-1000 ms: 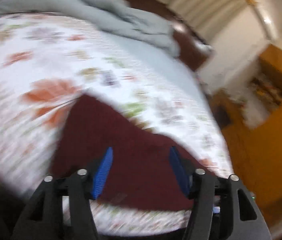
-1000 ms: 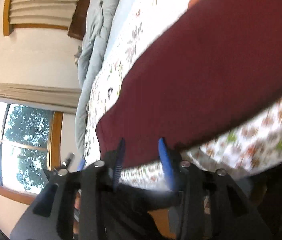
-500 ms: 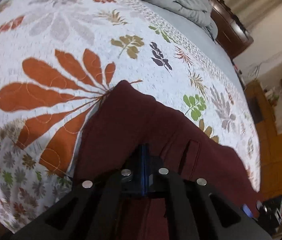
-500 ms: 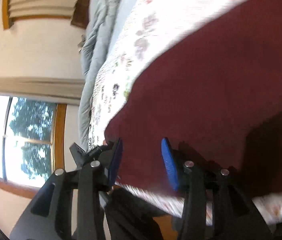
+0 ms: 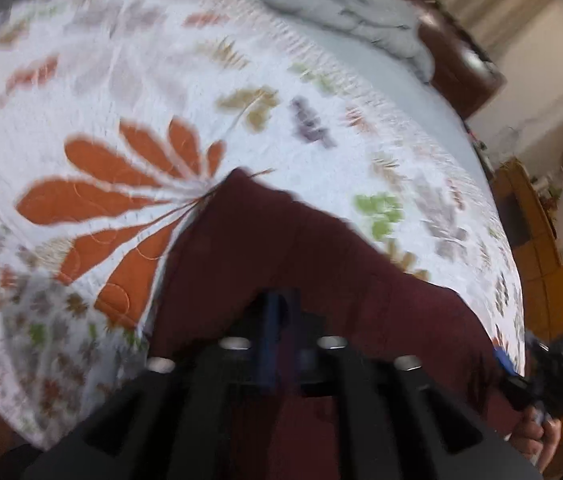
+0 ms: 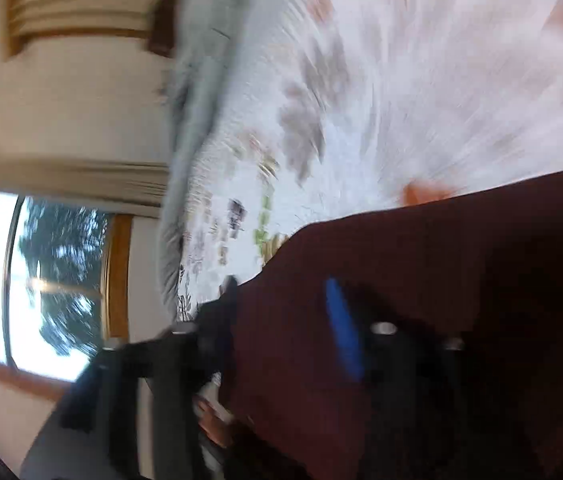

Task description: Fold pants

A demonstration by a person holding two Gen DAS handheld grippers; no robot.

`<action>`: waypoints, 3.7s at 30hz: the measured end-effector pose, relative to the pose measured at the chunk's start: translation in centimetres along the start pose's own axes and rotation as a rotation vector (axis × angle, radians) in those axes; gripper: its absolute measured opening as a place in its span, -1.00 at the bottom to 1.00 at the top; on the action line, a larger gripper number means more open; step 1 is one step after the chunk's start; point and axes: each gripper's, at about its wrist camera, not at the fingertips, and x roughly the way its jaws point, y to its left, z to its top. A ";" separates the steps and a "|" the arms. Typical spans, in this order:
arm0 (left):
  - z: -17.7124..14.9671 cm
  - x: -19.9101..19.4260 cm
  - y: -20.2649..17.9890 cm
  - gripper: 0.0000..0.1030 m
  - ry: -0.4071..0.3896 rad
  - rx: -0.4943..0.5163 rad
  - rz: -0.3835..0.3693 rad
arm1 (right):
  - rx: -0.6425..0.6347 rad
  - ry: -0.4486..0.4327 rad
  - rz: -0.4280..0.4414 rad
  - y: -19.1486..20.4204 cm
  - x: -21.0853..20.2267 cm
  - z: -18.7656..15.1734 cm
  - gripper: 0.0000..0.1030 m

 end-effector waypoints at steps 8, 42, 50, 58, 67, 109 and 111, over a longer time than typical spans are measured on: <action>-5.1 -1.1 -3.2 0.30 -0.010 0.205 -0.008 | -0.006 -0.289 -0.249 -10.8 -24.3 -3.2 0.08; -5.5 1.3 -2.8 0.58 0.000 0.144 0.065 | 0.377 -0.764 0.041 -28.1 -41.2 -7.1 0.49; -5.5 1.4 -3.0 0.60 -0.004 0.147 0.078 | 0.359 -0.753 0.110 -29.1 -40.7 -7.3 0.35; -5.5 1.4 -3.0 0.60 -0.002 0.138 0.076 | 0.311 -0.745 0.214 -29.0 -39.4 -5.4 0.28; -5.6 1.4 -3.1 0.60 -0.006 0.132 0.079 | 0.288 -0.751 0.179 -28.7 -39.6 -4.7 -0.01; -5.6 0.0 -1.0 0.60 -0.042 0.039 -0.097 | -0.385 -0.625 -0.587 4.9 -30.6 -1.8 -0.57; -5.5 0.0 -1.0 0.60 -0.042 0.039 -0.104 | -0.411 -0.616 -0.598 6.0 -29.7 -1.9 -0.57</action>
